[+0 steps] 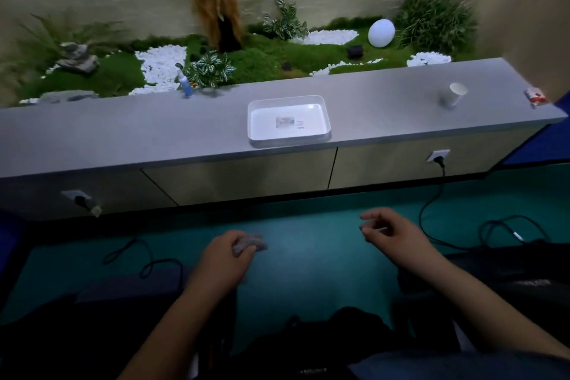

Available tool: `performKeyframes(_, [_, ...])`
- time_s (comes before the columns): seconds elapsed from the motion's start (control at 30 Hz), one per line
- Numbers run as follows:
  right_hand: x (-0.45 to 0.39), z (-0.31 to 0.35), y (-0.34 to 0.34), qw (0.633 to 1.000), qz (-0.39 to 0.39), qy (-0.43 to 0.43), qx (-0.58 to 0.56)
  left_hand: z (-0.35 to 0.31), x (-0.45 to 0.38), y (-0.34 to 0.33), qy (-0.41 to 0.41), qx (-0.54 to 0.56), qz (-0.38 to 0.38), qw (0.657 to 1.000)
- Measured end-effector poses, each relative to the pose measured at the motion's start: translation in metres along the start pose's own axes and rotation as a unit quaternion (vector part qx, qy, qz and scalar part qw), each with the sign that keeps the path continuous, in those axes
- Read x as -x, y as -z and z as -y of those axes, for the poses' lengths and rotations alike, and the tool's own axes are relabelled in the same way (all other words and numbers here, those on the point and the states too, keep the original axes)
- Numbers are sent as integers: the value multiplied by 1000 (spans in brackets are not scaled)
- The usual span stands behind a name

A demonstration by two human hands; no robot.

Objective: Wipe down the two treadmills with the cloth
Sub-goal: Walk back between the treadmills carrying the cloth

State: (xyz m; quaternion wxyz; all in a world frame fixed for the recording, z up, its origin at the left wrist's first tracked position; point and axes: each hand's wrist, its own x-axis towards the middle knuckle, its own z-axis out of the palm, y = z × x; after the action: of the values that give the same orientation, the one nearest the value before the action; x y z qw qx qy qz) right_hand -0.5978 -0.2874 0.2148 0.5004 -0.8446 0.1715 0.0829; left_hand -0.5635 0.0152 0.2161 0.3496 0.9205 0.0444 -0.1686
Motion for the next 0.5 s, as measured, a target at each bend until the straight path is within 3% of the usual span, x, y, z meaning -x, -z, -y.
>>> performKeyframes(0.2, [-80,22,8,1000,7,-20,-3,-36,-87,16,-22,-12,12,1000])
performKeyframes(0.5, [-244,49,45,999,35,-18,29,-83,-226,6,7,-10,1,1000])
